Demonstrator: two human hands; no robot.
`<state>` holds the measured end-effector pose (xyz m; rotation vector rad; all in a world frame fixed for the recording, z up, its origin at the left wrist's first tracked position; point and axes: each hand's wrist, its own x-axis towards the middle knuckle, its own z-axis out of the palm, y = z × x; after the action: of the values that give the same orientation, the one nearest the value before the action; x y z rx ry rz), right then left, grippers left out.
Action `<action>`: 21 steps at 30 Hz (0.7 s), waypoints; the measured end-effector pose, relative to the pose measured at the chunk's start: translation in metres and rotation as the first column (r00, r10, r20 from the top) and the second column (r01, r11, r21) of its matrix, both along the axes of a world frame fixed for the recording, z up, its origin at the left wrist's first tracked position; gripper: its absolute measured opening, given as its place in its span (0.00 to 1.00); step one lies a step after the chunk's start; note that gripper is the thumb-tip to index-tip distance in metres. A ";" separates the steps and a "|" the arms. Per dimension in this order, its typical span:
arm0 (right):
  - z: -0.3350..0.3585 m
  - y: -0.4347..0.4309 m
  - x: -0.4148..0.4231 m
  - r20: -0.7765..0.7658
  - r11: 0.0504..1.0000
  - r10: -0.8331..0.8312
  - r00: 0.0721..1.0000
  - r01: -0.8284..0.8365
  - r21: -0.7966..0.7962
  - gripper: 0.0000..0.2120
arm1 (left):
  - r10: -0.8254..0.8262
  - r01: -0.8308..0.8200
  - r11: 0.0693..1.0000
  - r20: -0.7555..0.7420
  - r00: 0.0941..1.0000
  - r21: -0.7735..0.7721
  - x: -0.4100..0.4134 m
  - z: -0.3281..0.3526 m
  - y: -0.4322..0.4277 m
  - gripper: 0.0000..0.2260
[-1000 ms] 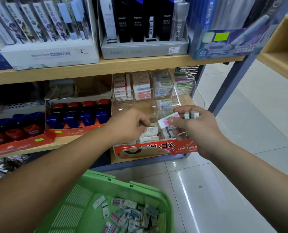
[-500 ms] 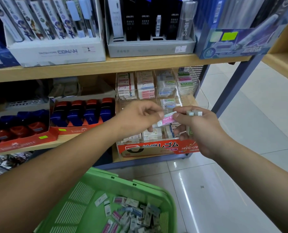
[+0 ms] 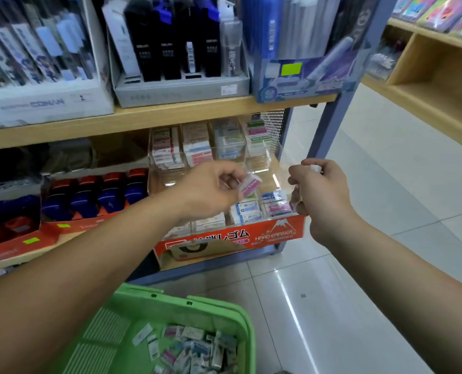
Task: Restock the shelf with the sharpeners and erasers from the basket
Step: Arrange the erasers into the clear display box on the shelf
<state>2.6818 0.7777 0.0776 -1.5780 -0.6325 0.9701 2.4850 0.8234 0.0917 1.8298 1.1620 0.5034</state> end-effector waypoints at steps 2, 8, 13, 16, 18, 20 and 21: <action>-0.001 -0.003 0.008 -0.063 1.000 -0.008 0.998 0.007 -0.020 0.11 | -0.011 0.012 1.000 -0.050 0.999 0.029 0.018 0.002 0.006 0.12; -0.003 -0.013 0.033 -0.183 0.996 0.059 0.981 -0.071 -0.060 0.14 | -0.073 0.101 0.988 -0.218 0.973 0.119 0.069 -0.012 0.027 0.08; -0.007 -0.021 0.046 -0.113 0.997 0.071 0.991 -0.073 -0.015 0.11 | -0.078 0.192 0.954 -0.430 0.899 0.231 0.085 -0.031 0.040 0.06; -0.011 -0.020 0.050 -0.129 0.997 0.069 0.989 -0.072 -0.020 0.11 | -0.096 0.263 0.934 -0.542 0.835 0.240 0.087 -0.033 0.039 0.08; -0.011 -0.021 0.051 -0.218 0.996 0.082 0.973 -0.086 -0.011 0.12 | -0.134 0.323 0.924 -0.614 0.778 0.207 0.088 -0.032 0.035 0.10; -0.011 -0.021 0.053 -0.329 0.995 0.100 0.939 -0.104 0.006 0.11 | -0.172 0.354 0.920 -0.642 0.747 0.166 0.087 -0.030 0.030 0.12; -0.011 -0.021 0.054 -0.369 0.993 0.114 0.922 -0.117 0.013 0.11 | -0.165 0.351 0.920 -0.643 0.748 0.173 0.086 -0.030 0.029 0.12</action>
<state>2.7362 0.7567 0.0666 -1.3262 -0.4586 1.3216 2.5708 0.8523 0.0614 2.4774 1.2590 -0.1361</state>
